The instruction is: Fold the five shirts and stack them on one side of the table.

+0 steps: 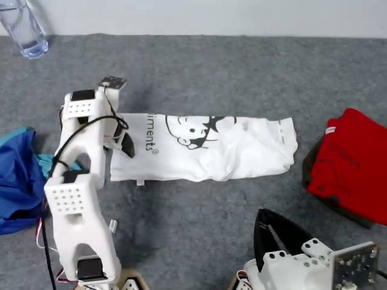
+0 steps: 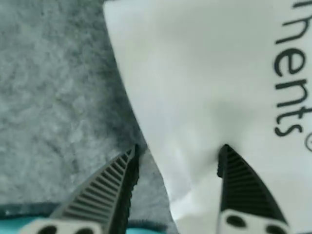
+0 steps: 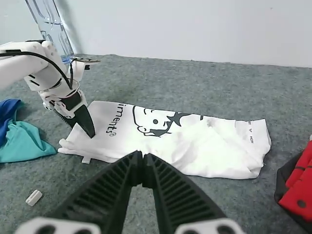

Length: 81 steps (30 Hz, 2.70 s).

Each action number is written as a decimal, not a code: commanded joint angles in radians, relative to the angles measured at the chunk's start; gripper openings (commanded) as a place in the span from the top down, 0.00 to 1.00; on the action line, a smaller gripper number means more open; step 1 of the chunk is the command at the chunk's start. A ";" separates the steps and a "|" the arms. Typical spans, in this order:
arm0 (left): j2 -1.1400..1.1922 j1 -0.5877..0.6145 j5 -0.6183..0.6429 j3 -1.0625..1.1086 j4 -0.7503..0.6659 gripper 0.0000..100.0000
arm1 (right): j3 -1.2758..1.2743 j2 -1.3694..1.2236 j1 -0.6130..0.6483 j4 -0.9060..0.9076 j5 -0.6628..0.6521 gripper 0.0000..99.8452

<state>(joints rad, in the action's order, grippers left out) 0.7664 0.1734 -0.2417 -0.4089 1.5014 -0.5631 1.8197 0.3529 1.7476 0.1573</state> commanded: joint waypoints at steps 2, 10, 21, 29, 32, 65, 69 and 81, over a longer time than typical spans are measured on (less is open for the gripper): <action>0.091 -0.043 0.003 -0.125 0.068 0.86 | -0.002 -0.010 0.002 0.001 -0.002 0.99; 0.092 -0.041 -0.041 -0.202 0.138 0.99 | -0.002 -0.010 0.004 0.001 -0.002 0.99; -0.140 0.101 -0.152 -0.205 0.184 0.99 | -0.002 -0.007 0.007 0.001 -0.002 0.99; -0.219 0.051 -0.160 -0.197 0.253 0.99 | -0.002 -0.007 0.007 0.001 0.000 0.99; -0.265 -0.002 -0.137 -0.182 0.255 0.99 | -0.002 -0.007 0.005 0.002 0.000 0.99; -0.087 -0.842 0.215 -0.555 0.236 0.99 | -0.002 -0.007 0.007 0.002 0.000 0.99; 0.000 -0.868 0.233 -0.648 0.235 0.99 | -0.002 -0.007 0.007 0.002 0.000 0.99; 0.061 -0.810 0.302 -0.816 0.255 0.76 | -0.002 -0.007 0.008 0.002 0.000 0.99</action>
<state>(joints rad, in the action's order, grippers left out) 0.8692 -0.6705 0.0437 -1.1699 1.7300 -0.5631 1.8197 0.3529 1.7476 0.1573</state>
